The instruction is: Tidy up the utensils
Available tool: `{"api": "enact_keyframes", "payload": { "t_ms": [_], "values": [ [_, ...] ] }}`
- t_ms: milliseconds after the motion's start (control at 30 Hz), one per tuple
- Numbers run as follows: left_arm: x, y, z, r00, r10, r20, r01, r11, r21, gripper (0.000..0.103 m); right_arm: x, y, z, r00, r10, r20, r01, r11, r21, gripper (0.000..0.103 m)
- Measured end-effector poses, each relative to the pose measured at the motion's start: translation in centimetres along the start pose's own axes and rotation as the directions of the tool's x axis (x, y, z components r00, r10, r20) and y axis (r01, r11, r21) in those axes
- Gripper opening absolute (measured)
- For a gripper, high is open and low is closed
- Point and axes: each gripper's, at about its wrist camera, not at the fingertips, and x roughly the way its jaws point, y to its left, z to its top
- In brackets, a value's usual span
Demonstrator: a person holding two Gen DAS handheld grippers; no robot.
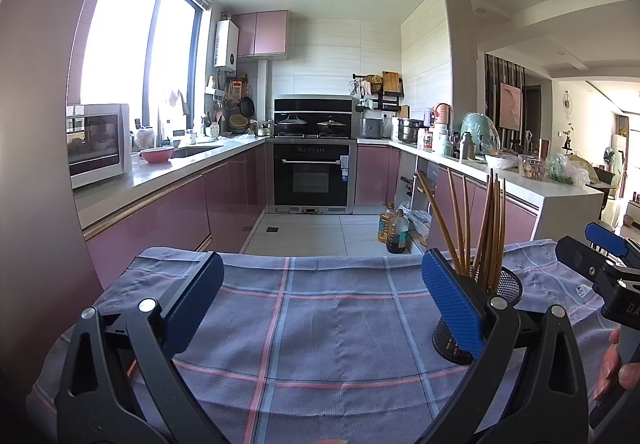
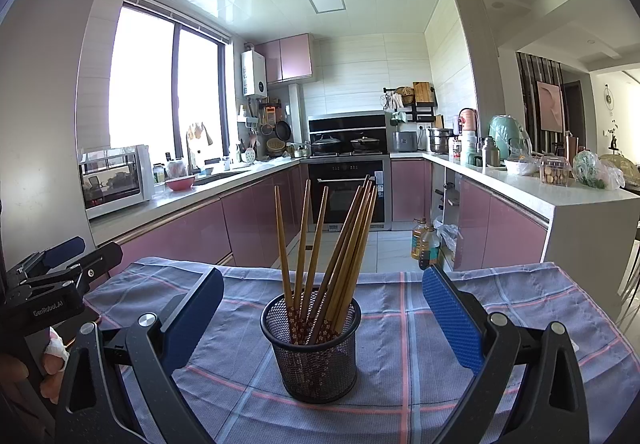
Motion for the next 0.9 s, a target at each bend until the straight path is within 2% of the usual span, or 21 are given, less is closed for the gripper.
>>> {"api": "enact_keyframes", "payload": {
  "t_ms": [900],
  "values": [
    [0.06, -0.24, -0.42, 1.0, -0.019, -0.011, 0.019, 1.0, -0.009, 0.097, 0.0, 0.12, -0.22, 1.0, 0.003, -0.002, -0.003, 1.0, 0.004, 0.096]
  ]
}}
